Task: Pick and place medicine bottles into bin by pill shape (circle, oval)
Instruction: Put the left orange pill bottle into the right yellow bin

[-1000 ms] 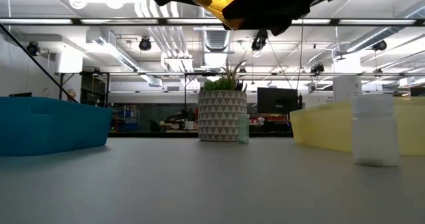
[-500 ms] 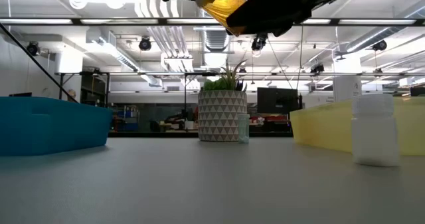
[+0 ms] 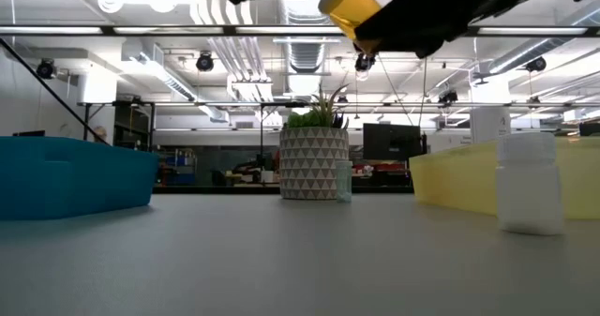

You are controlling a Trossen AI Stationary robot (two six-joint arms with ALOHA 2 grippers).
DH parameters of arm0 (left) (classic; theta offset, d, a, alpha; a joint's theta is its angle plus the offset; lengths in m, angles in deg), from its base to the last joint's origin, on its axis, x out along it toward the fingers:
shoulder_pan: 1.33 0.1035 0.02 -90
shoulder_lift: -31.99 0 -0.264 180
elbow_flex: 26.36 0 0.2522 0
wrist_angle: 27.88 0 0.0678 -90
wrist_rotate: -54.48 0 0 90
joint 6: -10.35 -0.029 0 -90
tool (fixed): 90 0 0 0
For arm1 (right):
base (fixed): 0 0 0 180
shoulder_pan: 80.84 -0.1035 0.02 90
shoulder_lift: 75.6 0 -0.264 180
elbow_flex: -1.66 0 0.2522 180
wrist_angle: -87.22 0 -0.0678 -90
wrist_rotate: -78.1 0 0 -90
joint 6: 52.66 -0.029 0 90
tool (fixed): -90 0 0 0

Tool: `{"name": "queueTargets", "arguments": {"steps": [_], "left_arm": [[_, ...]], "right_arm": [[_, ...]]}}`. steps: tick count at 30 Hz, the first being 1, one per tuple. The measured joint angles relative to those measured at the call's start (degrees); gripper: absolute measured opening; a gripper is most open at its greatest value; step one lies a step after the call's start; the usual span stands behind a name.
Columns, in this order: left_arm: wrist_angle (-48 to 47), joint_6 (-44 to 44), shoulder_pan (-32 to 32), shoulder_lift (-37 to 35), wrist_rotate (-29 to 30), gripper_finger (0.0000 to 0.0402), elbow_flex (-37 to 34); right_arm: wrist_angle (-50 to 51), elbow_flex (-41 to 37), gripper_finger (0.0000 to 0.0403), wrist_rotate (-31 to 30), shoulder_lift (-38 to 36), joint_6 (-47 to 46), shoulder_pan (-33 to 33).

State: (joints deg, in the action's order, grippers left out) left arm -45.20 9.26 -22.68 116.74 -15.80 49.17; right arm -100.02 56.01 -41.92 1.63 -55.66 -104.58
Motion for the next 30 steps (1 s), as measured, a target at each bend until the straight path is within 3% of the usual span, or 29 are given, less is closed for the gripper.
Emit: {"name": "queueTargets", "arguments": {"steps": [7, 13, 25, 30], "left_arm": [[22.98, -1.38, 0.70, -0.04, 0.60, 0.0279, -8.92], [45.03, -1.21, 1.93, 1.80, 0.42, 0.0279, -15.80], [66.52, -4.01, 2.15, 12.26, -0.16, 0.0279, -15.90], [70.32, -5.82, 2.17, 13.82, -0.53, 0.0275, -15.37]], "right_arm": [[-26.96, -6.59, 0.0173, 0.03, 3.11, 9.77, -1.17], [-39.18, -7.50, 0.0173, -0.03, 7.51, 14.49, -1.14], [-41.09, -5.34, 0.0173, -0.06, 9.07, 15.38, -1.10], [-41.10, -5.34, 0.0173, -0.03, 9.09, 14.59, -1.10]]}}
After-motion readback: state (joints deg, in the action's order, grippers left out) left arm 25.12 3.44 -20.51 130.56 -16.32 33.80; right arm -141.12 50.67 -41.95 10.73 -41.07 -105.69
